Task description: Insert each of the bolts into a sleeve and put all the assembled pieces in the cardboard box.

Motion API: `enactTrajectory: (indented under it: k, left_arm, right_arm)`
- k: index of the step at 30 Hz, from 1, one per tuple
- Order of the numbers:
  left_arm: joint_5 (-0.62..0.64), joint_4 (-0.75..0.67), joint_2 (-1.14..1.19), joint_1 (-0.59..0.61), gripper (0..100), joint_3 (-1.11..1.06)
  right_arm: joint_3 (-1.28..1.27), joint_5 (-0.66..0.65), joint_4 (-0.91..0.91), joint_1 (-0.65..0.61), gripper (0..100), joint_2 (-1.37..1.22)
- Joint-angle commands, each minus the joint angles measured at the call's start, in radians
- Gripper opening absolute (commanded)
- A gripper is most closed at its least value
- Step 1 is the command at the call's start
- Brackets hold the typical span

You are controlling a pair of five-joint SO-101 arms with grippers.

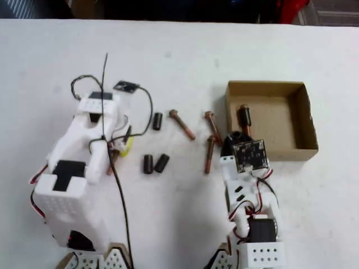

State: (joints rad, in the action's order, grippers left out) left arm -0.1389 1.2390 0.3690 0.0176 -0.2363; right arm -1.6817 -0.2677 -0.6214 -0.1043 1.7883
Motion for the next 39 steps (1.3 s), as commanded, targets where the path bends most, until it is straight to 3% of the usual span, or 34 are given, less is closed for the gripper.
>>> enactTrajectory:
  k: [1, 18, 27, 39]
  left_arm:
    - [0.0, -0.048, -0.005, -0.021, 12, 0.026]
    - [-0.005, -0.081, -0.01, -0.021, 8, 0.025]
    - [-0.006, 0.081, -0.015, -0.074, 4, 0.058]
    - [-0.002, 0.144, -0.015, -0.116, 2, 0.129]
  right_arm:
    - [-0.008, 0.0, 0.012, -0.002, 1.7, 0.013]
    - [-0.008, 0.0, 0.01, -0.002, 1.7, 0.013]
    - [-0.008, 0.0, 0.01, -0.028, 1.7, 0.013]
    - [-0.008, 0.0, 0.01, -0.028, 1.7, 0.013]
